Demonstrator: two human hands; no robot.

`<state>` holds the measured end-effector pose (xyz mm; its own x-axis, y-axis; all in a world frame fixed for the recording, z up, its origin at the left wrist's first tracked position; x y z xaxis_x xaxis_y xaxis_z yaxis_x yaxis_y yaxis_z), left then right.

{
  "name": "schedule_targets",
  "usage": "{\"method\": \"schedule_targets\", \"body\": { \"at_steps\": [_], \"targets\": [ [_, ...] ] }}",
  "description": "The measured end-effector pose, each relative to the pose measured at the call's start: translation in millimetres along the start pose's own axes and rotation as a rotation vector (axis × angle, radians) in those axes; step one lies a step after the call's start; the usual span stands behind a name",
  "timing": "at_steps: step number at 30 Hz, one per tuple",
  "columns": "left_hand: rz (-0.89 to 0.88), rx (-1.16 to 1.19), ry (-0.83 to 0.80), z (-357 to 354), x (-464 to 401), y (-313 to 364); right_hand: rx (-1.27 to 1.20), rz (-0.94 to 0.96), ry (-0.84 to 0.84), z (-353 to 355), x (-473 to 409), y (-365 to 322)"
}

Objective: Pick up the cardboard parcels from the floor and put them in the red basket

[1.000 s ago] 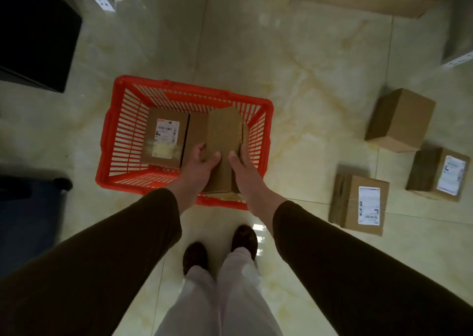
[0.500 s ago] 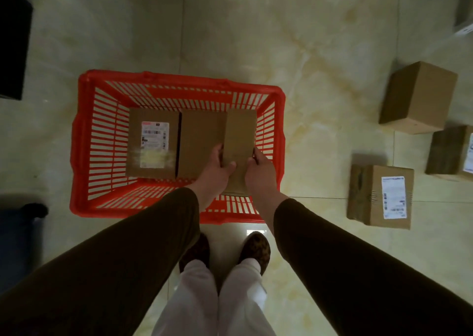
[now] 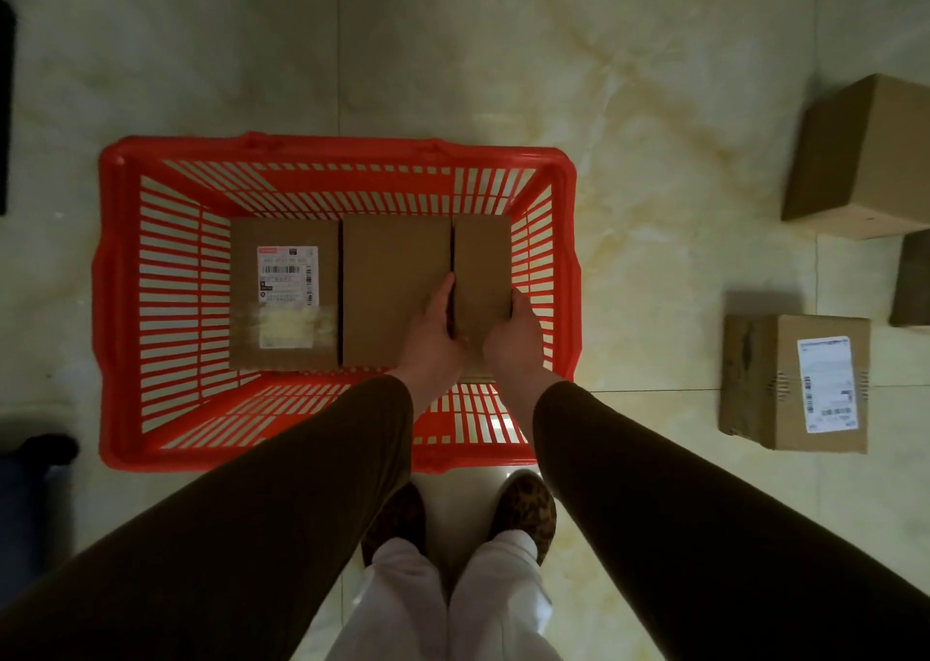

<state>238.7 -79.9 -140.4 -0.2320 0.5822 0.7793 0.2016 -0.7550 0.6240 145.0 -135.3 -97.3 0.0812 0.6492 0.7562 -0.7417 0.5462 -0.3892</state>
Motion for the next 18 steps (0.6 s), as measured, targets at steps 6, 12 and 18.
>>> {"method": "schedule_targets", "body": {
  "at_steps": [6, 12, 18],
  "targets": [
    [-0.049, -0.211, 0.045, 1, -1, 8, -0.005, -0.023, -0.023, -13, -16, 14],
    [0.005, -0.160, 0.039, 4, 9, 14, -0.198, -0.070, -0.038, -5, -8, 15],
    [0.025, -0.073, 0.035, 3, 51, 41, -0.289, -0.086, -0.068, 23, 34, 9]
  ]
}}
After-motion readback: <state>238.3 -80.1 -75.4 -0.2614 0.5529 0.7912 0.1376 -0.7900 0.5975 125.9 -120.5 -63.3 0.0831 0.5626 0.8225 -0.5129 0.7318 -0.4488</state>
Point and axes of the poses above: each hand's wrist, its own x-axis away from the middle knuckle, its own z-axis out of the back of the hand, y = z × x, the point moved 5 cm from there along -x, towards the middle knuckle, and after that the axes turned 14 degrees about x, right-handed, at the moved point
